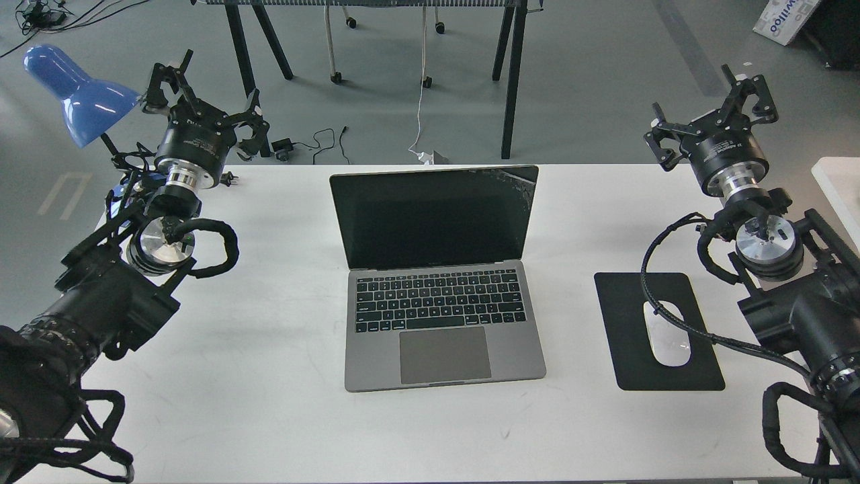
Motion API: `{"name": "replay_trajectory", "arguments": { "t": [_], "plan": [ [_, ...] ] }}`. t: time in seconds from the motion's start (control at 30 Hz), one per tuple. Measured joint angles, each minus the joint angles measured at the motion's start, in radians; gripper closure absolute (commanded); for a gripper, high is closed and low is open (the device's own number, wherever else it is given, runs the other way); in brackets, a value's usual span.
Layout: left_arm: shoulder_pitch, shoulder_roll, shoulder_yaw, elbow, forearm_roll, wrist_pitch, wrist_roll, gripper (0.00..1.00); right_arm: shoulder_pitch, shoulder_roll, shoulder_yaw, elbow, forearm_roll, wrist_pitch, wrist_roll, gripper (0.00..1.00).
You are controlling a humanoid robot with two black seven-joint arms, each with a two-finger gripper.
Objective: Close notebook with right arm
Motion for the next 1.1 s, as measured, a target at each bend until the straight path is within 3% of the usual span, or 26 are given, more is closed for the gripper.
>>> {"name": "replay_trajectory", "arguments": {
  "t": [0.47, 0.8, 1.1],
  "plan": [
    [-0.002, 0.003, 0.0, 0.003, 0.0, 0.0, 0.0, 0.0, 0.014, 0.012, -0.009, -0.014, 0.0, -0.003, 0.003, 0.0],
    [0.0, 0.001, 0.0, 0.002, -0.002, 0.0, 0.001, 0.0, 0.241, 0.173, -0.173, -0.249, -0.003, -0.003, 0.012, 0.0],
    [0.0, 0.001, 0.0, 0.001, -0.002, 0.0, 0.001, 0.0, 0.264, 0.222, -0.28, -0.265, -0.003, -0.004, 0.015, 0.0]
  ]
}}
